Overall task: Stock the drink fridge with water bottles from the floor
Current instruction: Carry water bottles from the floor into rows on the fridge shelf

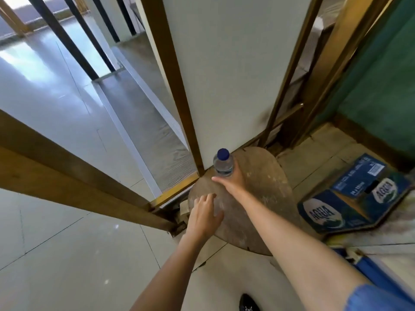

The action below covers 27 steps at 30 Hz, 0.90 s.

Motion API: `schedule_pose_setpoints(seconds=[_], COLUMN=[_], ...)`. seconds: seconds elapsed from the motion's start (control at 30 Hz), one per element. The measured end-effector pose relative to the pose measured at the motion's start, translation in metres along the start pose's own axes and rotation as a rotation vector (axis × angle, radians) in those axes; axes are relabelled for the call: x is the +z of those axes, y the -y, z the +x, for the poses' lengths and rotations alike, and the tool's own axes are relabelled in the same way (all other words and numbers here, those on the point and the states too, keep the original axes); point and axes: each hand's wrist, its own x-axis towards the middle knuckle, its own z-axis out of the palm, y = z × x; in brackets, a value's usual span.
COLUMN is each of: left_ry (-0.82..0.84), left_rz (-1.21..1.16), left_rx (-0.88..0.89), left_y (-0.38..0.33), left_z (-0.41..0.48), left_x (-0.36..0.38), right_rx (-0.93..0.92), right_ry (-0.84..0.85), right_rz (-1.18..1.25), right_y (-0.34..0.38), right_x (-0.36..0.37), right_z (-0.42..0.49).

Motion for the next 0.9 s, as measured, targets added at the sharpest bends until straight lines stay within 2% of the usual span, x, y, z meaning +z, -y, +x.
schedule_pose_setpoints(seconds=[0.23, 0.47, 0.77, 0.9], left_ry=[0.034, 0.027, -0.038, -0.043], left_rz=[0.014, 0.039, 0.060, 0.097], left_rx=[0.035, 0.197, 0.606, 0.895], left_y=[-0.012, -0.072, -0.225, -0.311], left_z=[-0.003, -0.040, -0.121, -0.163], left_x=[-0.022, -0.077, -0.146, -0.170], right_rx=[0.046, 0.038, -0.187, -0.244], right_ry=[-0.008, -0.182, -0.452, -0.625], right_rz=[0.012, 0.095, 0.085, 0.060], right_y=[0.004, 0.029, 0.113, 0.146], right_x=[-0.024, -0.090, -0.225, -0.296], right_z=[-0.026, -0.108, -0.275, -0.355])
